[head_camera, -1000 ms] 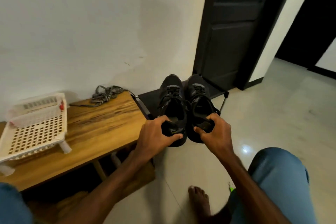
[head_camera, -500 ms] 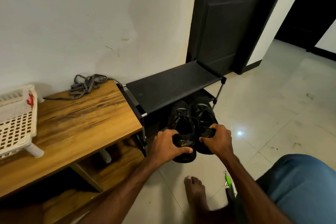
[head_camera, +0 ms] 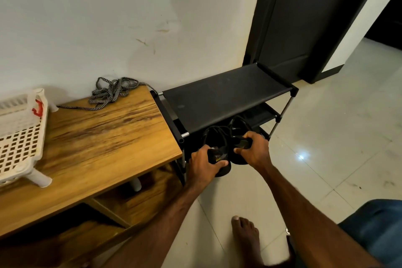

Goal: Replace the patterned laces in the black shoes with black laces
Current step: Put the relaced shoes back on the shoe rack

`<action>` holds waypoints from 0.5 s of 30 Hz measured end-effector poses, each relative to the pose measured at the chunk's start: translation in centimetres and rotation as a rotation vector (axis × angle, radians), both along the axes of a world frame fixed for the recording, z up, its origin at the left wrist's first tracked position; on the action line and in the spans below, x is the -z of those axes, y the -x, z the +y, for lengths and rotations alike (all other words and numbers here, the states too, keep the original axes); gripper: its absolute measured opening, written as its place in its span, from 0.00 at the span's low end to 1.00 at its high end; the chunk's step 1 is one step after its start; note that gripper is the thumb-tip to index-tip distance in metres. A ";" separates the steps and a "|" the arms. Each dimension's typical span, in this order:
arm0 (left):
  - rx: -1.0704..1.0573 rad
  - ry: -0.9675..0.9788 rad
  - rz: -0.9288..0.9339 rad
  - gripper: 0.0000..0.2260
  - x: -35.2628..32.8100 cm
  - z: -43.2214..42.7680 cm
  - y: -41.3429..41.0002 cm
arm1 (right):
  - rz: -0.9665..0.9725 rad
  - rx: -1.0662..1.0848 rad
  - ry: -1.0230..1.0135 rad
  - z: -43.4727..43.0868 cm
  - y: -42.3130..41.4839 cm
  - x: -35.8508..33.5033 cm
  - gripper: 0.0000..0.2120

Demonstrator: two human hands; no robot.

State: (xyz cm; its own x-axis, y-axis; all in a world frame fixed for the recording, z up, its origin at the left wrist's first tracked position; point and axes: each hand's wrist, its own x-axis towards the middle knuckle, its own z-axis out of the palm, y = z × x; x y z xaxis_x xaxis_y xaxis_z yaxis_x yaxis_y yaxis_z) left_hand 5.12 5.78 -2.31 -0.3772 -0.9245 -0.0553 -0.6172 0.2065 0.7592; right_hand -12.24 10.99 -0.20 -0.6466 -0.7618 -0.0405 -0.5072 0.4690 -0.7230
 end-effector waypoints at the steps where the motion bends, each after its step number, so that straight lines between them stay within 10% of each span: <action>1: -0.015 -0.004 0.011 0.24 0.4 -0.6 0.3 | -0.001 -0.013 -0.001 -0.9 0.1 0.2 0.17; 15: -0.141 -0.056 -0.015 0.27 5.5 -7.4 3.2 | -0.007 -0.120 -0.028 -9.4 2.1 6.5 0.20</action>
